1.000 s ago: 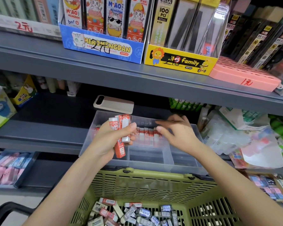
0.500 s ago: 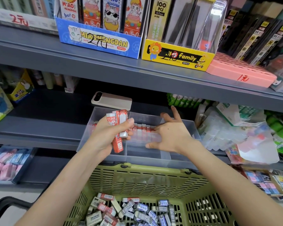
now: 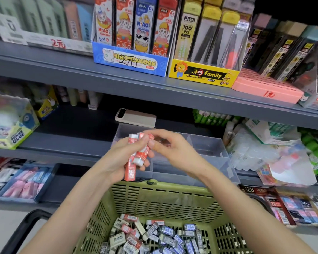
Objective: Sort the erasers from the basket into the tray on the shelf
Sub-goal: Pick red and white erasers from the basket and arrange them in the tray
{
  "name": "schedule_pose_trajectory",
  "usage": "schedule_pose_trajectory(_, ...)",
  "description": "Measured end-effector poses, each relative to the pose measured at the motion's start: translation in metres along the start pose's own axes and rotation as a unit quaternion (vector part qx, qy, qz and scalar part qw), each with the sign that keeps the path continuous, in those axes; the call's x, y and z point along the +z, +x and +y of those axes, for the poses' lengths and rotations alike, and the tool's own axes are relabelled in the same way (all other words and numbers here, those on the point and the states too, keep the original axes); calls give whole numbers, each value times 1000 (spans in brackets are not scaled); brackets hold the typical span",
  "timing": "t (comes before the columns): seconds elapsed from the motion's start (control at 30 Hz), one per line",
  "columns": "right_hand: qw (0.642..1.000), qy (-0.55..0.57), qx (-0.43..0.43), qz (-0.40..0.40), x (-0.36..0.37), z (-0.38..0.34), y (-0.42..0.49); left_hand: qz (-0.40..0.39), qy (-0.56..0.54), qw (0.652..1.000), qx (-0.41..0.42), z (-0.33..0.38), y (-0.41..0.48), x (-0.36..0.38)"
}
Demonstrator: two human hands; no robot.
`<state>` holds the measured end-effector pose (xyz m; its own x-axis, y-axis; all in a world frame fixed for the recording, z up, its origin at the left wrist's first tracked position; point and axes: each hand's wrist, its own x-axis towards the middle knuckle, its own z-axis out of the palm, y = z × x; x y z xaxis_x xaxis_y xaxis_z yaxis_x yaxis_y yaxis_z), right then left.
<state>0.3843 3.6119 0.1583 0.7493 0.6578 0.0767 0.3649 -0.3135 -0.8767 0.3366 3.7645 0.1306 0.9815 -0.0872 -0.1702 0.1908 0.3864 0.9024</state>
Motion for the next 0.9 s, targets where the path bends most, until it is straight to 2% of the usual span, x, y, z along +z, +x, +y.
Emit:
schedule_pose_trajectory(0.13,996,68,5,53,-3,-5,1,22,13,1000,-7,0,-6,-1)
schedule_pose_trajectory(0.23,997,69,-16,33,-3,-8,0,35,-3,999,-23,0,-7,-2)
schedule_pose_trajectory(0.4,992,-105,-64,-2,0,-12,2,52,-40,996,-55,-2,-2,3)
schedule_pose_trajectory(0.6,983,-169,-68,-24,-9,-7,-2,76,-43,994,-59,-7,0,7)
schedule_pose_trajectory(0.73,957,-264,-106,-46,-12,0,-8,98,-66,991,-68,-7,3,9)
schedule_pose_trajectory(0.8,970,-222,-101,9,-16,5,-8,111,-55,991,-57,-6,5,10)
schedule_pose_trajectory(0.9,975,-156,28,155,-34,17,4,157,-60,985,-28,-1,8,5)
